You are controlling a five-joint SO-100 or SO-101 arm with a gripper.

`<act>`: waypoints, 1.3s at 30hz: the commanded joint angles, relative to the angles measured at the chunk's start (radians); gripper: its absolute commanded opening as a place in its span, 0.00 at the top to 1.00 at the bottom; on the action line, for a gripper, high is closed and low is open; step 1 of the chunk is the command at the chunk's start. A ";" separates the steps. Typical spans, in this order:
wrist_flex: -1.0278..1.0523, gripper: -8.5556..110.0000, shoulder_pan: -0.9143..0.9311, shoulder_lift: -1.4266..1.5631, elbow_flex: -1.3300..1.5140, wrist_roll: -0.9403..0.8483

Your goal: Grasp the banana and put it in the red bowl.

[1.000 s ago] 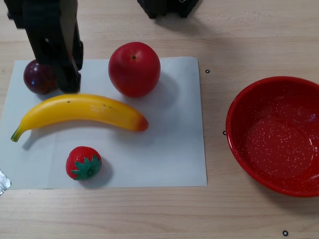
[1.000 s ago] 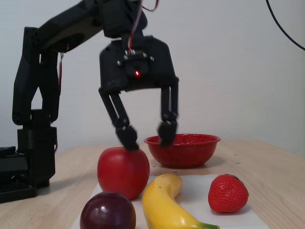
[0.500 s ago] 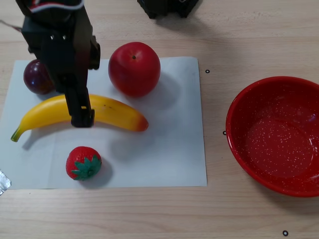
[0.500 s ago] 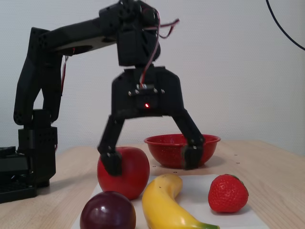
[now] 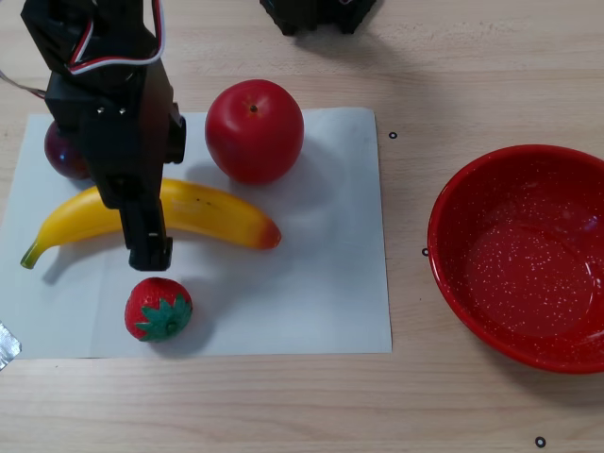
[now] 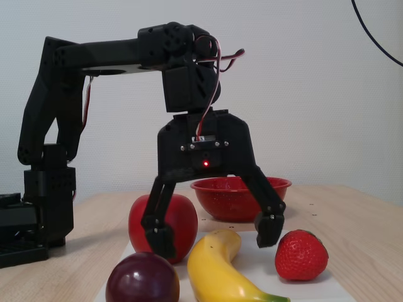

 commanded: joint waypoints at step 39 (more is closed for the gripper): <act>-0.025 0.83 0.006 -0.051 -0.087 0.018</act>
